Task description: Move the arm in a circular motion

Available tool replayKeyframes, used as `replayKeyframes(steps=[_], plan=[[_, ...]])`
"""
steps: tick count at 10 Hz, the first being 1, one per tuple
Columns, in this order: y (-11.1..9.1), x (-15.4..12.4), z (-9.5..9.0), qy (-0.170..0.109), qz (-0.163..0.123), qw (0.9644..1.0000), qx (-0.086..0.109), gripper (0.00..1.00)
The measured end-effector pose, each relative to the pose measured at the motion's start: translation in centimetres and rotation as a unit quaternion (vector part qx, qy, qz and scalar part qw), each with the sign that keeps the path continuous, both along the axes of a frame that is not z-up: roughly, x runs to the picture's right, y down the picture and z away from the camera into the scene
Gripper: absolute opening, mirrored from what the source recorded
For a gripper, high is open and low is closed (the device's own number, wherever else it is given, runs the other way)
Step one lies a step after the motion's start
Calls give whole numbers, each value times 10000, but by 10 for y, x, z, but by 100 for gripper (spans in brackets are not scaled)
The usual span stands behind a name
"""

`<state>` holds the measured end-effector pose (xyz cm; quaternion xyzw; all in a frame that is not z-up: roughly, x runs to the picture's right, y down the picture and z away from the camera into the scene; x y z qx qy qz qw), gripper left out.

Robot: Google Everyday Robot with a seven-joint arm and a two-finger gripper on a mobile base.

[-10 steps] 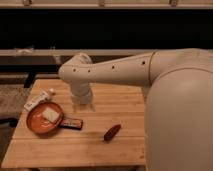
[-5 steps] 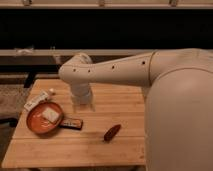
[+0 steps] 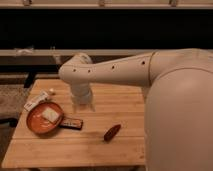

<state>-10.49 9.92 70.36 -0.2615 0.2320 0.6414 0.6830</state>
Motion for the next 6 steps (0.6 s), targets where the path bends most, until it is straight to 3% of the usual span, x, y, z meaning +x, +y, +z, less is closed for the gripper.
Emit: replayKeyframes(steps=[3, 6], plan=[[-1, -22, -22, -352, 52, 9992, 199, 65], [16, -11, -44, -456, 354, 9980, 246, 65]])
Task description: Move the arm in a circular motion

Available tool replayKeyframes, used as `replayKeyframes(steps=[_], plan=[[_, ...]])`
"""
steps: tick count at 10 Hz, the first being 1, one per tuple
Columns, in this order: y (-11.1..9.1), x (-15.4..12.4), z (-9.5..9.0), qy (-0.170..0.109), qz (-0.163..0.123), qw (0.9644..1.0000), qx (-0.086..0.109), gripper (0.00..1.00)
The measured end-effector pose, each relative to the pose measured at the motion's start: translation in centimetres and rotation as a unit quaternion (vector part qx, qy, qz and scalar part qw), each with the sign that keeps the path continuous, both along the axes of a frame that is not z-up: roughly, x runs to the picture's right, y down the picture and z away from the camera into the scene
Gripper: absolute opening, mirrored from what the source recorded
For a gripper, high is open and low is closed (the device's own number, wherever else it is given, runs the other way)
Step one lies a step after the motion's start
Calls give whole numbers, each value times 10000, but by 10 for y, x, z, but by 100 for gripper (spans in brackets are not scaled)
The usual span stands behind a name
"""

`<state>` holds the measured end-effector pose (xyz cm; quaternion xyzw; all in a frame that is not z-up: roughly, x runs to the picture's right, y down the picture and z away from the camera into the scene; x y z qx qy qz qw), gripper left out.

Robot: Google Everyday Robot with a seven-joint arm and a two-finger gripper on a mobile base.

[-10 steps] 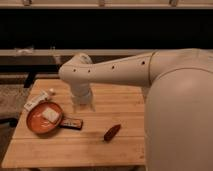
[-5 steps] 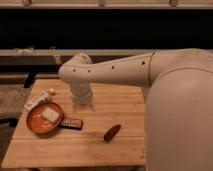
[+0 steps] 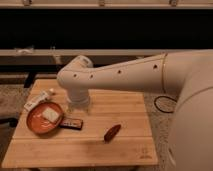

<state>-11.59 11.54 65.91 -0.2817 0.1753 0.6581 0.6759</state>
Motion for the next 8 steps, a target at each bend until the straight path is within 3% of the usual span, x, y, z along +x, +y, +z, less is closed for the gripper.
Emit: replayKeyframes(steps=[3, 5, 7, 8], plan=[[28, 52, -20, 174, 358, 9992, -66, 65], [44, 105, -25, 445, 664, 9967, -128, 65], [41, 150, -13, 676, 967, 9928, -189, 65], [30, 172, 1, 741, 1103, 9909, -230, 65]])
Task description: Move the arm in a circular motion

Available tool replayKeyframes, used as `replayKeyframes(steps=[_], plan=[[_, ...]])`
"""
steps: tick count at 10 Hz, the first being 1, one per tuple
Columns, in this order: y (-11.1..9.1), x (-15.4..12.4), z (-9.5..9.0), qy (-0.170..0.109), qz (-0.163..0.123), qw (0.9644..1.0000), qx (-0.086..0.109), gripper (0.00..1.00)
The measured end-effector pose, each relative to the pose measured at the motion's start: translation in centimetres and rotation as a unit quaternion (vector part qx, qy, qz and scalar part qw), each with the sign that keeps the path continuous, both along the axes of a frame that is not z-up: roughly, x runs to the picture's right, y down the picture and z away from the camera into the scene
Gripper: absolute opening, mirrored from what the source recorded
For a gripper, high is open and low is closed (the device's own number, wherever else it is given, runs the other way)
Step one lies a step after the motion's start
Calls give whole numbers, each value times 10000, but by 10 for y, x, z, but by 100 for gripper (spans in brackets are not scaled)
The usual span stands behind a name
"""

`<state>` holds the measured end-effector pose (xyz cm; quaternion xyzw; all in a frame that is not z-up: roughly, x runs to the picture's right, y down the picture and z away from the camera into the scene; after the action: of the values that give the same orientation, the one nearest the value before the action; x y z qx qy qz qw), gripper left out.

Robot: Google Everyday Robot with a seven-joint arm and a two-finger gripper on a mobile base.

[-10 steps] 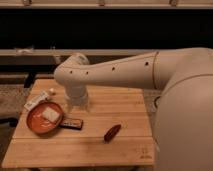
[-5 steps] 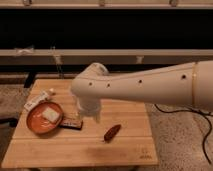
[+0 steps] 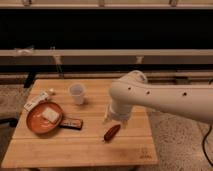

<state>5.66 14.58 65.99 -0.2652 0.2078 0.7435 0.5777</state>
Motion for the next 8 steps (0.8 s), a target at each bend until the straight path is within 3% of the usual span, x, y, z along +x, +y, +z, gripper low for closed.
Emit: replayKeyframes(steps=[2, 4, 6, 8], plan=[[-33, 32, 35, 68, 172, 9998, -55, 65], [-65, 39, 65, 80, 191, 9998, -54, 65], [-106, 19, 93, 65, 67, 10000, -7, 65], [-131, -12, 109, 33, -121, 9999, 49, 65]])
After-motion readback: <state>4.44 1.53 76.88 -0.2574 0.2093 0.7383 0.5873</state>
